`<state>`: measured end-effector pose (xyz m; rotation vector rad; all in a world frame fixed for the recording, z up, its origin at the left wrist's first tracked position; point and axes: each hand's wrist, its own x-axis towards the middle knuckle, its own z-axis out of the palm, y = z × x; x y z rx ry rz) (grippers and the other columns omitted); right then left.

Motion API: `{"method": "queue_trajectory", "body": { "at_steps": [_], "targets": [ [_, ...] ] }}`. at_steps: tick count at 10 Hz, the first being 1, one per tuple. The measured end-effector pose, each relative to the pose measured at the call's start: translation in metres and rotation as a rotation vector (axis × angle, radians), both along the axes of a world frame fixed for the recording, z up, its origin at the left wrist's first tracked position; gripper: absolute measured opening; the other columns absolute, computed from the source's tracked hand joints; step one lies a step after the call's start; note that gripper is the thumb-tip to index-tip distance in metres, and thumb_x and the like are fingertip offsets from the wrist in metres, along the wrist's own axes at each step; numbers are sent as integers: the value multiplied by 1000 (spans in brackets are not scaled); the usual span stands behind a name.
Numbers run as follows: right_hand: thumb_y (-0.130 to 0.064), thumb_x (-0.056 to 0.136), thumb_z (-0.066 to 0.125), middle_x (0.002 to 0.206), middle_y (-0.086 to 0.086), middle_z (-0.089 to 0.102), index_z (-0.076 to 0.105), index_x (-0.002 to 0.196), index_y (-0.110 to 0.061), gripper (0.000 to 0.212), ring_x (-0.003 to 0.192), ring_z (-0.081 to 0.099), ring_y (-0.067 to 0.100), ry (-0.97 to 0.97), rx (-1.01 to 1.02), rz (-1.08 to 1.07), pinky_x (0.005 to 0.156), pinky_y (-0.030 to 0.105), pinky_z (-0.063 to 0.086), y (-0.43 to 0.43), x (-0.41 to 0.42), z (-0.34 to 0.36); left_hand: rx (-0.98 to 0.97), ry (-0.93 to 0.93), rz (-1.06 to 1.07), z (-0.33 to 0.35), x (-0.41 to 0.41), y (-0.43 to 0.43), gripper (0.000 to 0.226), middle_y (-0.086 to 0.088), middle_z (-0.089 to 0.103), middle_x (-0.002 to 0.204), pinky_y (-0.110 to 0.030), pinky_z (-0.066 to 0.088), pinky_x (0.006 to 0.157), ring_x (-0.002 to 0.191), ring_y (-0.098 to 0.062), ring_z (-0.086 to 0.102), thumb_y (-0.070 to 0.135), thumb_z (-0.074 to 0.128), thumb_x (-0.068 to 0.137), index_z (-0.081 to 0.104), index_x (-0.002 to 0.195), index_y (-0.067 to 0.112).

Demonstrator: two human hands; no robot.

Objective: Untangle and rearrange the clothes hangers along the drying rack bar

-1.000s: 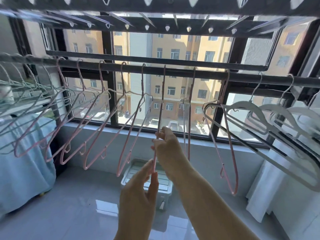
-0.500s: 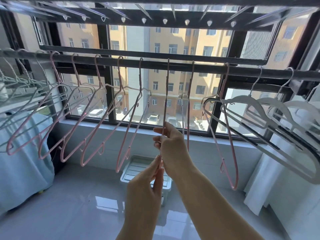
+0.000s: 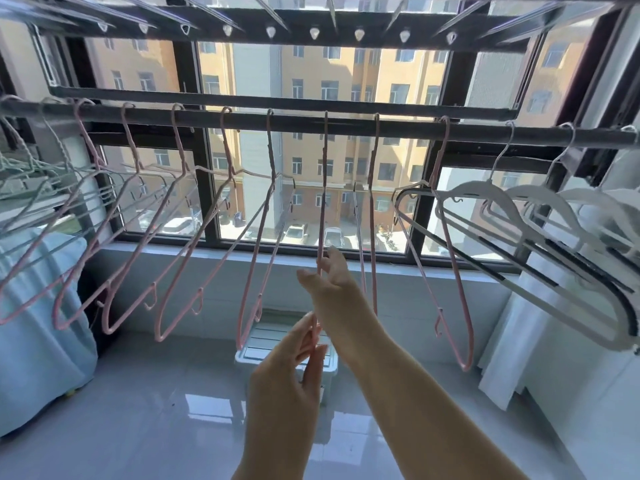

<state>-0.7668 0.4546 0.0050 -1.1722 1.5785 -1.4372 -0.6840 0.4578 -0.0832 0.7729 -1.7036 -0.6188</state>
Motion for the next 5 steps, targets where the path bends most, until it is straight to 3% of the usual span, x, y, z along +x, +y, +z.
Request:
{"method": "queue_trajectory", "body": {
  "at_steps": [1,2,4,5],
  "targets": [
    [-28,93,48,156,-4,10,-1,148,-25,73,142,17,18,109,1,-19,116,43,20,11,6,-12,-8,-9,-48,-5,8,-1,51,11,68,98,0,43,78,90,15,58,0,71,69,60,114,22],
    [-26,94,47,155,-3,16,6,147,-26,68,141,21,16,131,-3,-39,116,40,22,29,12,-21,-22,-8,-87,-9,15,-2,58,14,65,101,1,42,75,89,21,55,1,72,66,56,116,26],
    [-12,95,45,132,-8,46,21,143,-28,57,119,46,1,62,-7,-13,107,23,36,60,32,-45,14,79,-162,-16,26,-5,60,44,58,94,2,42,69,84,16,60,-1,68,70,56,104,47],
    [-9,95,44,124,-22,44,26,138,-30,51,114,41,-14,17,14,-7,94,3,34,78,41,-50,78,70,-190,-15,36,2,60,32,60,104,-2,44,77,88,10,62,6,67,73,53,103,56]
  ]
}}
